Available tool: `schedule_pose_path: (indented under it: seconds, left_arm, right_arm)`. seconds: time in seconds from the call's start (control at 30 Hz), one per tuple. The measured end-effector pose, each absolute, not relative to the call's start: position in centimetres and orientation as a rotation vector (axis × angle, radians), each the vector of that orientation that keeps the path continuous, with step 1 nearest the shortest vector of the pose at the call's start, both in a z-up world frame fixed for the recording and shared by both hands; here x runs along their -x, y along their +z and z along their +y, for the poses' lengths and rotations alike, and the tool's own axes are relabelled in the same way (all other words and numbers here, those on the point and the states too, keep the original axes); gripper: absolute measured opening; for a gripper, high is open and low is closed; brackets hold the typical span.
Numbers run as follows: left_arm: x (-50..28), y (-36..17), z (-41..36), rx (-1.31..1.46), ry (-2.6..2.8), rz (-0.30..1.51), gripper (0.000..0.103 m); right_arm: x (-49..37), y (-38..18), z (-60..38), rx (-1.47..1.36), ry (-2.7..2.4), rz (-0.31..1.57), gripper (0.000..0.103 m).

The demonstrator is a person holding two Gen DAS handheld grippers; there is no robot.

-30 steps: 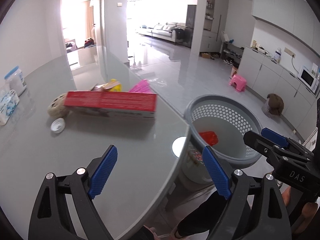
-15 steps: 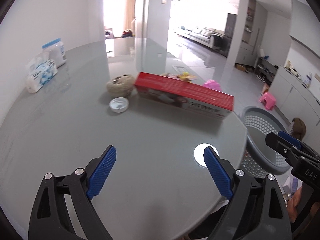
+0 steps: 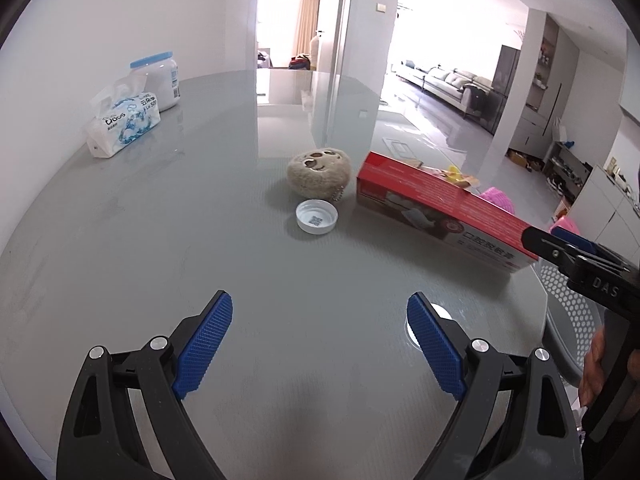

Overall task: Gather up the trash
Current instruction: 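Grasp the long red box with the right tool and lift it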

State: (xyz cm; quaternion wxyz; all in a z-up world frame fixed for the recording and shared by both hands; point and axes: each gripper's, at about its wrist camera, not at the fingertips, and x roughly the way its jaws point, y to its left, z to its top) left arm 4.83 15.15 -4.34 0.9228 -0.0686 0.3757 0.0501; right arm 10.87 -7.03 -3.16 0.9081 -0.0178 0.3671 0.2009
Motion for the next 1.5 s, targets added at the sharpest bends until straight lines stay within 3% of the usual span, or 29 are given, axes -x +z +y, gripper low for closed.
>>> schedule_pose_path:
  seconds: [0.73, 0.97, 1.3, 1.5]
  left_arm:
    - [-6.8, -4.7, 16.7, 0.187, 0.144, 0.76, 0.087]
    - [-6.6, -4.7, 17.0, 0.197, 0.149, 0.757, 0.087]
    - [-6.8, -4.7, 17.1, 0.186, 0.156, 0.758, 0.087]
    - [-7.3, -5.0, 17.6, 0.18, 0.161, 0.765, 0.087]
  right_arm:
    - [-17.7, -6.7, 0.9, 0.329, 0.497, 0.892, 0.078]
    - [-16.2, -6.9, 1.5, 0.319, 0.542, 0.882, 0.047]
    - [-13.1, -6.3, 0.9, 0.189, 0.617, 0.833, 0.036]
    - [-11.8, -5.3, 0.3, 0.092, 0.644, 0.805, 0.035]
